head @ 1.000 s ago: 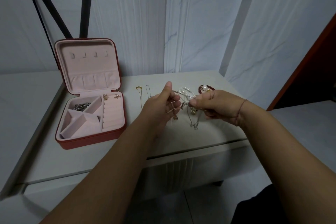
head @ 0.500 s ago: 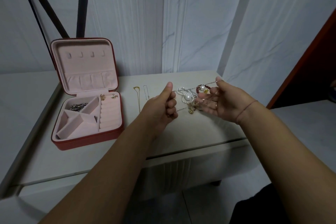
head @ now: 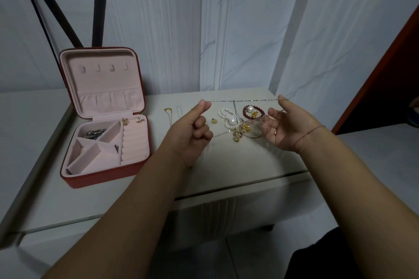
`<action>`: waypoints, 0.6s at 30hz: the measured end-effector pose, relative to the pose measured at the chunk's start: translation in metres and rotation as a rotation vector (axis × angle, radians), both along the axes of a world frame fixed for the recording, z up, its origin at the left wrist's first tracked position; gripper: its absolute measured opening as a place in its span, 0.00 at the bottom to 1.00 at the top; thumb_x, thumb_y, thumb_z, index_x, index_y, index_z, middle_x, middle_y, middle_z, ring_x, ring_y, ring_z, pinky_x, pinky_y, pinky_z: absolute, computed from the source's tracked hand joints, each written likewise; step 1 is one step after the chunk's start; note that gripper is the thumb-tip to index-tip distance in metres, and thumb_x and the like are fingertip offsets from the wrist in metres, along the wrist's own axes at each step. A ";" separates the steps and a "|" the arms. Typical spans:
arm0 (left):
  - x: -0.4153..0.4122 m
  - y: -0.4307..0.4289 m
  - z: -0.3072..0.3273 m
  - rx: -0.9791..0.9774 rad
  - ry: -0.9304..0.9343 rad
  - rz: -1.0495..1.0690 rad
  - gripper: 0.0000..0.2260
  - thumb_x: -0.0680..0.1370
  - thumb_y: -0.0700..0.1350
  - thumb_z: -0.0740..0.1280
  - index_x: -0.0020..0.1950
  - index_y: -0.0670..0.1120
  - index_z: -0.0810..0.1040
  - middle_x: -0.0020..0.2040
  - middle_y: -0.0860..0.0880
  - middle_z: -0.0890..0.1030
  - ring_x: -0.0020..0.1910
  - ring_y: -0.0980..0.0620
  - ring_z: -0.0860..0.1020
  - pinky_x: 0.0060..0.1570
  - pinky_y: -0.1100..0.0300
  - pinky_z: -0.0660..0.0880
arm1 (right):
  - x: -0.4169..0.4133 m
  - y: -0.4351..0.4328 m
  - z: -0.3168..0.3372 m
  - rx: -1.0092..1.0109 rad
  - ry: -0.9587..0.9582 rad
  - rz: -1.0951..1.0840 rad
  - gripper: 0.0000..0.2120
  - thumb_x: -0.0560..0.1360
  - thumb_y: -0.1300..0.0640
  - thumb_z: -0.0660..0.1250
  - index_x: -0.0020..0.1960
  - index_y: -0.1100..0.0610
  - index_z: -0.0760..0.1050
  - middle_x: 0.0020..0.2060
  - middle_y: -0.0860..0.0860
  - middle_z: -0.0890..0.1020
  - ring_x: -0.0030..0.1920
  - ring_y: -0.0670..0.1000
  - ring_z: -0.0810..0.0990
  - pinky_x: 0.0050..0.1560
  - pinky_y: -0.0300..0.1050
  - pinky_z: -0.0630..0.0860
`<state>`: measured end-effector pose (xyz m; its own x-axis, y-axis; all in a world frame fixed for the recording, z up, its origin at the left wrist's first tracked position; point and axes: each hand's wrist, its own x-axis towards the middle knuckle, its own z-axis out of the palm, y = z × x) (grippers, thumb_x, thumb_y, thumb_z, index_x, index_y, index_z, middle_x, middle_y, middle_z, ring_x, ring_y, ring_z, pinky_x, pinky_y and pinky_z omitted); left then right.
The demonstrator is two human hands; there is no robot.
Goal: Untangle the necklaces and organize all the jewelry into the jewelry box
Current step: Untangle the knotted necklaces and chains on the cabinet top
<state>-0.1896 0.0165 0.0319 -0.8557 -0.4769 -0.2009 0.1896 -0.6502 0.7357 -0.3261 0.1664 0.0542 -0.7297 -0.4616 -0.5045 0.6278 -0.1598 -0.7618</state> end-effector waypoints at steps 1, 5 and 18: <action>0.000 0.000 0.000 -0.011 0.007 -0.015 0.06 0.80 0.47 0.63 0.47 0.47 0.78 0.24 0.54 0.63 0.20 0.59 0.58 0.22 0.69 0.62 | -0.002 0.001 -0.001 0.010 -0.007 0.001 0.18 0.77 0.43 0.63 0.37 0.56 0.70 0.26 0.51 0.75 0.26 0.47 0.72 0.23 0.31 0.69; 0.002 -0.001 0.000 -0.006 0.024 -0.044 0.06 0.80 0.45 0.62 0.53 0.48 0.78 0.23 0.54 0.62 0.18 0.58 0.57 0.19 0.68 0.58 | -0.006 0.005 -0.002 0.126 0.080 0.080 0.17 0.77 0.44 0.63 0.35 0.53 0.68 0.24 0.49 0.71 0.18 0.44 0.61 0.20 0.30 0.53; 0.007 0.002 -0.003 -0.388 -0.144 -0.029 0.09 0.78 0.41 0.64 0.58 0.46 0.78 0.47 0.50 0.84 0.22 0.57 0.60 0.23 0.67 0.65 | -0.008 0.007 -0.002 0.339 0.230 0.361 0.45 0.72 0.25 0.44 0.48 0.64 0.79 0.31 0.58 0.82 0.17 0.44 0.53 0.23 0.30 0.49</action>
<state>-0.1827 0.0182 0.0287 -0.8463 -0.5167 -0.1294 0.0526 -0.3228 0.9450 -0.3338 0.1731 0.0526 -0.6641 -0.5423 -0.5148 0.4081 0.3139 -0.8572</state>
